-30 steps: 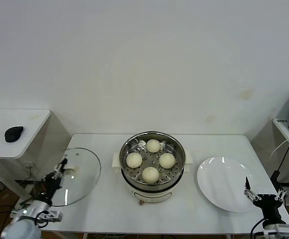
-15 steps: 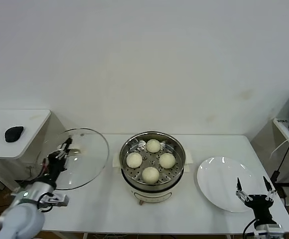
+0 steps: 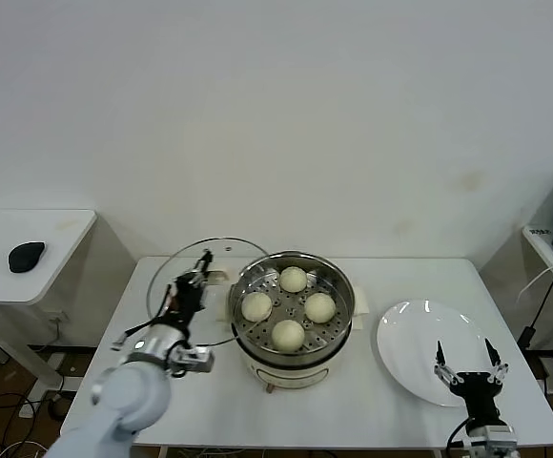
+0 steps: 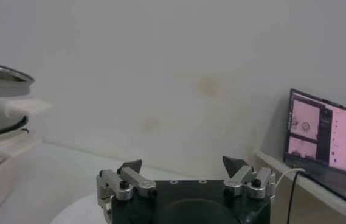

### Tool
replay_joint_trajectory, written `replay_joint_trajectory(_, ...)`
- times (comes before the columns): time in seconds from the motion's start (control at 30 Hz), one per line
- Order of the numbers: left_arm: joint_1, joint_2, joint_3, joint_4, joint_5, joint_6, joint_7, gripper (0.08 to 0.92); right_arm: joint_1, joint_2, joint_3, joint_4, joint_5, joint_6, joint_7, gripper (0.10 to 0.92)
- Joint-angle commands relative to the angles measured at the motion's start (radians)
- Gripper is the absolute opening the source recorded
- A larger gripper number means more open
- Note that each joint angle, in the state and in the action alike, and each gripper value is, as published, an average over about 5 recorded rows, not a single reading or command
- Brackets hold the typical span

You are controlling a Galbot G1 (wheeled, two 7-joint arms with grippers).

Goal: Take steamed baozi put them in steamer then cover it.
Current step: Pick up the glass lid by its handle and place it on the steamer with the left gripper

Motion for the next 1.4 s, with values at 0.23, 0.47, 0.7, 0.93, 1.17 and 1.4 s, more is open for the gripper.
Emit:
replay_joint_trajectory(0.23, -0.182, -0.319, 0.228, 0.150, 0.274, 0.092, 0.108, 0.136, 0.028, 0.016, -0.026, -0.044, -0.053, 0.005, 0.004, 0.823)
replay_joint_trajectory(0.47, -0.156, -0.398, 0.215, 0.194, 0.358, 0.088, 0.124, 0.136, 0.031, 0.014, -0.027, -0.056, -0.056, 0.007, 0.003, 0.823)
replay_joint_trajectory(0.7, -0.126, -0.426, 0.224, 0.196, 0.409, 0.077, 0.132, 0.136, 0.036, 0.017, -0.036, -0.064, -0.060, 0.006, 0.004, 0.823)
replay_joint_trajectory(0.93, -0.099, -0.422, 0.231, 0.199, 0.448, 0.061, 0.130, 0.136, 0.038, 0.018, -0.041, -0.067, -0.059, 0.007, 0.004, 0.823)
replay_joint_trajectory(1.17, -0.083, -0.419, 0.230, 0.197, 0.454, 0.055, 0.129, 0.136, 0.039, 0.020, -0.049, -0.070, -0.059, 0.008, 0.002, 0.823)
replay_joint_trajectory(1.4, -0.083, -0.425, 0.229, 0.207, 0.456, 0.052, 0.126, 0.136, 0.038, 0.020, -0.051, -0.072, -0.059, 0.009, 0.001, 0.823)
